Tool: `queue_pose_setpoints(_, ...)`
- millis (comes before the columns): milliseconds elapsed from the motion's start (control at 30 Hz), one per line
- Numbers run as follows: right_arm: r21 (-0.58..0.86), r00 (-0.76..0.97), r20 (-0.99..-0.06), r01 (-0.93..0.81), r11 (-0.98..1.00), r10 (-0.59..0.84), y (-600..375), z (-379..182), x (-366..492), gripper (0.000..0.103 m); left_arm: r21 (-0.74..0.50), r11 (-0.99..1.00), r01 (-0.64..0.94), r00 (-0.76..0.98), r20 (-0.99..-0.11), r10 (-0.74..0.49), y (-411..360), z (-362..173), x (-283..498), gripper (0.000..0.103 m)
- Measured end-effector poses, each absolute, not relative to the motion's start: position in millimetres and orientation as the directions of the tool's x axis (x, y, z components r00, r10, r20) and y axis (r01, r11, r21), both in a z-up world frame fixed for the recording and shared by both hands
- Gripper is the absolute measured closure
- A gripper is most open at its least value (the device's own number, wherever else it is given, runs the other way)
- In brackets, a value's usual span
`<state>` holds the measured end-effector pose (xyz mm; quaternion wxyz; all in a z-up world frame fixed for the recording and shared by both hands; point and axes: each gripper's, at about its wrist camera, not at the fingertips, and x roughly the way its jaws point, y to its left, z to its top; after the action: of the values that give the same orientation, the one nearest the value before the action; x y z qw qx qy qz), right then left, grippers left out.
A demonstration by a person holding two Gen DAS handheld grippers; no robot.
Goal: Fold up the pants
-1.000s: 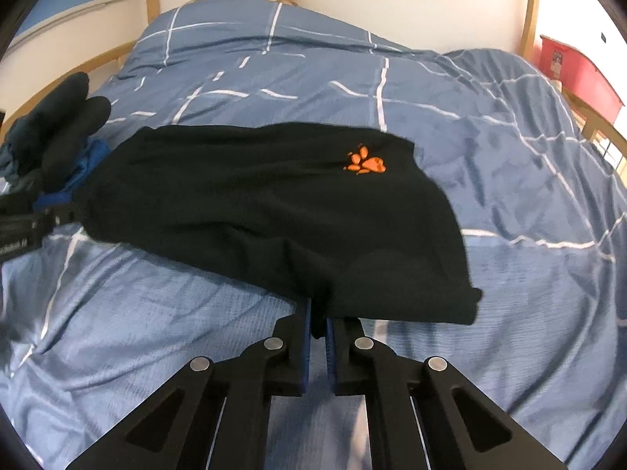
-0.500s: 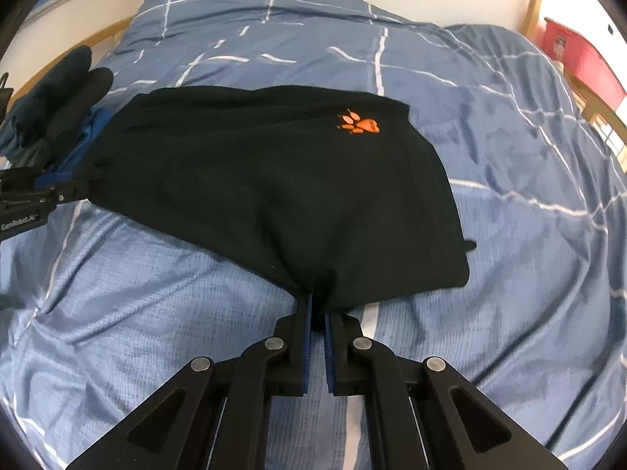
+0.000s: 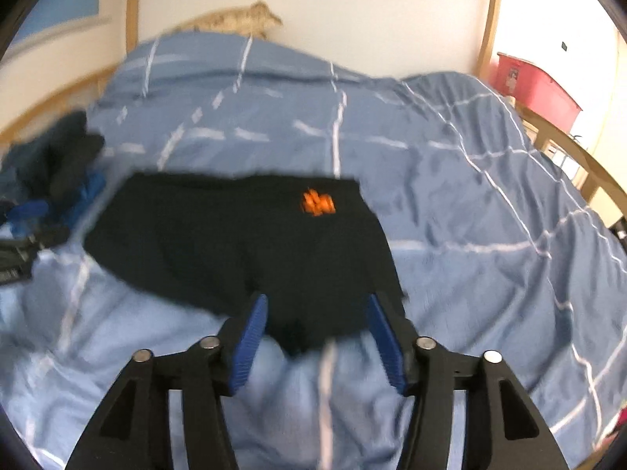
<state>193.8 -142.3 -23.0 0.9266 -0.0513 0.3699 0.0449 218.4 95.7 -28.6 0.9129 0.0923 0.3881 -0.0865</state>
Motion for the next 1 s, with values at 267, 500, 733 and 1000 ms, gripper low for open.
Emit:
queue_pose_setpoints(267,-0.070,0.724,-0.686,-0.160,0.985,0.069,-132.4,-12.0,254.0,0.046,0.160,0.894,0.419,0.648,-0.742,-0.171,83.6,-14.7,283.0,0.031)
queue_pose_setpoints(500,-0.074,0.715,-0.688,-0.240,0.968,0.125,-104.5,-16.5,279.5,0.046,0.227,0.692,0.685,0.501,-0.836,-0.222,67.2,-14.7,319.2,0.041)
queue_pose_setpoints(733,0.056,0.667,-0.697,-0.314,0.948,0.262,-76.8,-27.4,306.0,0.046,0.160,0.570,0.806,0.325,-0.924,-0.200,56.0,-36.2,345.3,0.051)
queue_pose_setpoints(1000,0.151,0.631,-0.698,-0.334,0.930,0.340,-53.5,-53.9,317.7,0.046,0.158,0.436,0.886,0.206,-0.976,-0.064,42.0,-58.2,365.0,0.051)
